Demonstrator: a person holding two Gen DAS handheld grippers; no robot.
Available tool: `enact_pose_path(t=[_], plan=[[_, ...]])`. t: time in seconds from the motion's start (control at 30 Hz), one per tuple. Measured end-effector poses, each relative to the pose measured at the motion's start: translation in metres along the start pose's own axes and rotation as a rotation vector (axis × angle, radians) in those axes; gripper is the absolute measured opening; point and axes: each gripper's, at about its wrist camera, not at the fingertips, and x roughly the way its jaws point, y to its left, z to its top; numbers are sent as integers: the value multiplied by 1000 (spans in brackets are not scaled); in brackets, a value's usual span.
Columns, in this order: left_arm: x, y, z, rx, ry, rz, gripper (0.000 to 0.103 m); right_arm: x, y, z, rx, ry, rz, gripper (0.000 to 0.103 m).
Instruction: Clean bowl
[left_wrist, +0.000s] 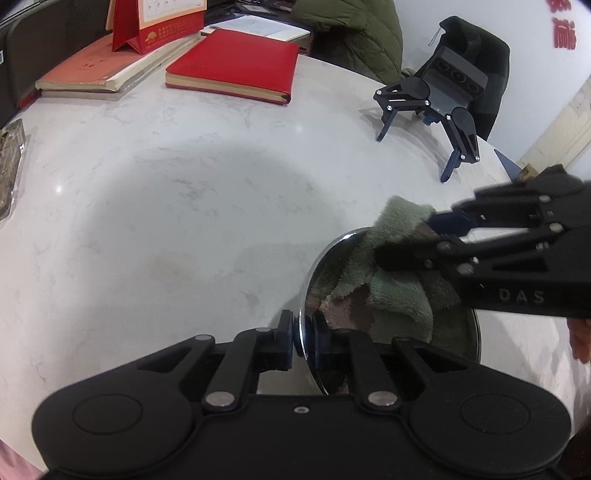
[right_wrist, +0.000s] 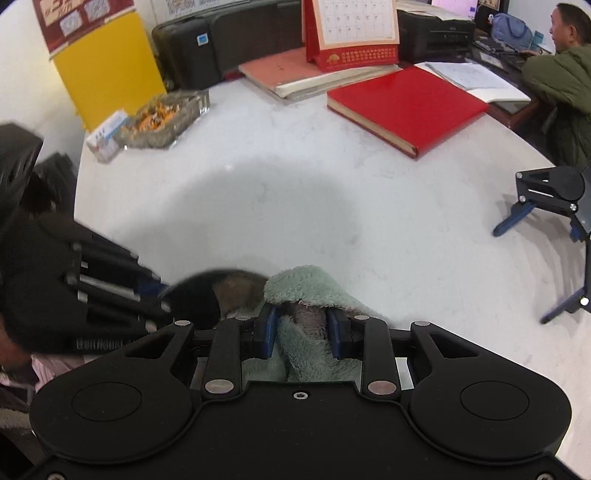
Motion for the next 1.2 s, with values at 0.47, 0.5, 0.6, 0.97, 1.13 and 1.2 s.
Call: enact_pose_path(t=[0.47,0.5,0.6,0.97,1.13,1.2], plan=[[1,-2,-1,-1,6,-8,10,6,1,2,-1,11,-13,27],[1,-1,-1,-7,5,-10,10,6,-1,-4,12,20,-20,27],[1,0,-3,-25,3,-24,11,1,-5,-28,61,64,-13,27],[1,-6,-6,-5,13,-4,12,5,2,4,10,-8,-32,27],[2,-3,-7,-45,5,-16,12,-5,-4,-33,84,66,-26,27],[2,-4,-7,-39,6,-10,12,-9,1,-35,76,72,-32,27]])
